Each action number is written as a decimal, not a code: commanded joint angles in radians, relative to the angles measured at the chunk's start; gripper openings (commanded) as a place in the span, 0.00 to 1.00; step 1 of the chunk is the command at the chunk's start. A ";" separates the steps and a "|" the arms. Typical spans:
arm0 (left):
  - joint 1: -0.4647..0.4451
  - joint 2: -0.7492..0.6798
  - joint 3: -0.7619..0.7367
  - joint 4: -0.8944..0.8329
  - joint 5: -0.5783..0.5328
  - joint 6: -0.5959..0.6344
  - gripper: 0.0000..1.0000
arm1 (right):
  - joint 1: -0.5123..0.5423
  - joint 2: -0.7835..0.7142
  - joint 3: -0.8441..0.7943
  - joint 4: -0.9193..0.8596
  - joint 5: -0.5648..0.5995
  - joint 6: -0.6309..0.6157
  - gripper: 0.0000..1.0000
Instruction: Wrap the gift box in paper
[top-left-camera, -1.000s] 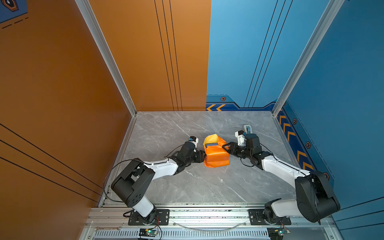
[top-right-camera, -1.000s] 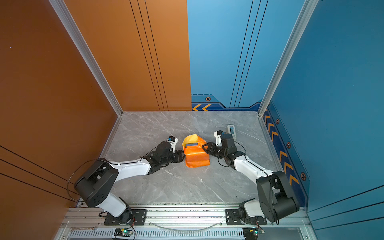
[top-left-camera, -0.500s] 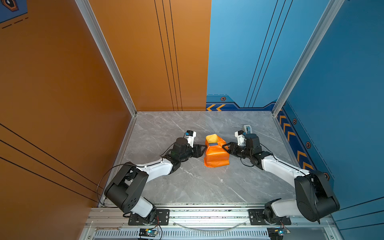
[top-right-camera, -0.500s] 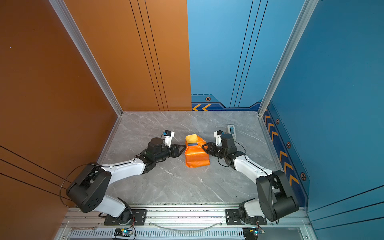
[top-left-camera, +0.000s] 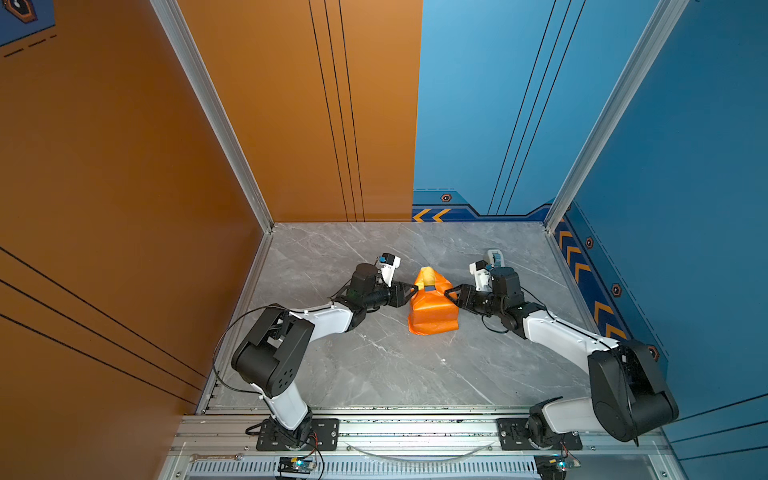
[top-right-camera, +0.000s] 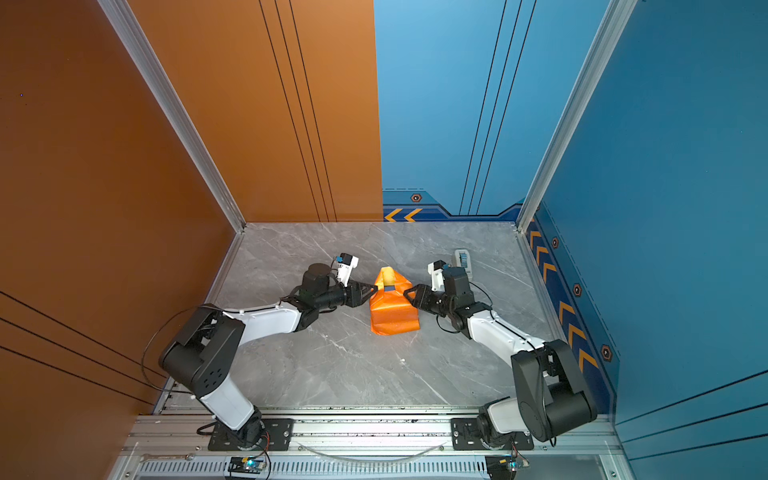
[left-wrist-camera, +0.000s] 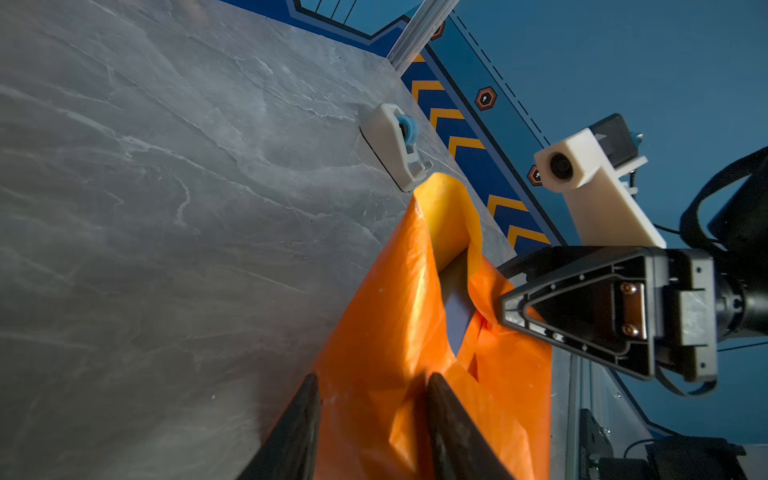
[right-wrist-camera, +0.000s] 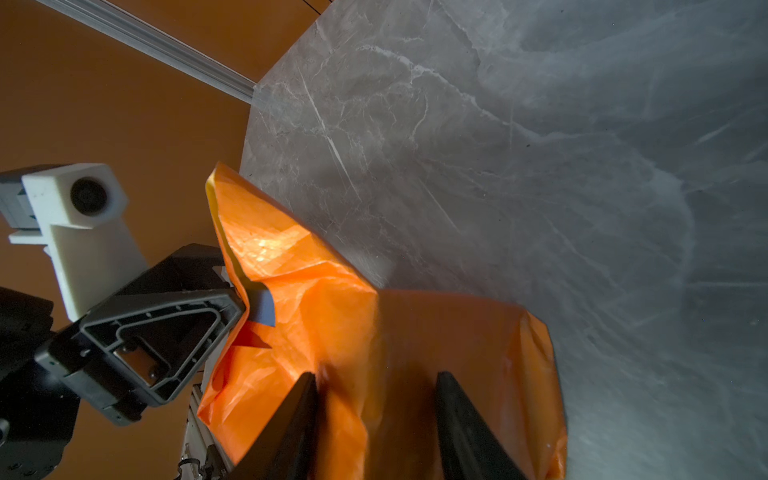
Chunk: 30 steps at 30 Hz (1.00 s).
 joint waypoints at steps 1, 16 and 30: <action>0.008 0.052 0.050 -0.059 0.119 0.061 0.37 | 0.007 0.068 -0.053 -0.193 -0.023 -0.038 0.48; 0.010 0.109 0.138 -0.092 0.265 0.079 0.00 | 0.004 0.082 -0.034 -0.207 -0.022 -0.053 0.48; 0.041 0.117 0.197 -0.173 0.204 0.087 0.42 | 0.005 0.073 -0.027 -0.217 -0.021 -0.062 0.48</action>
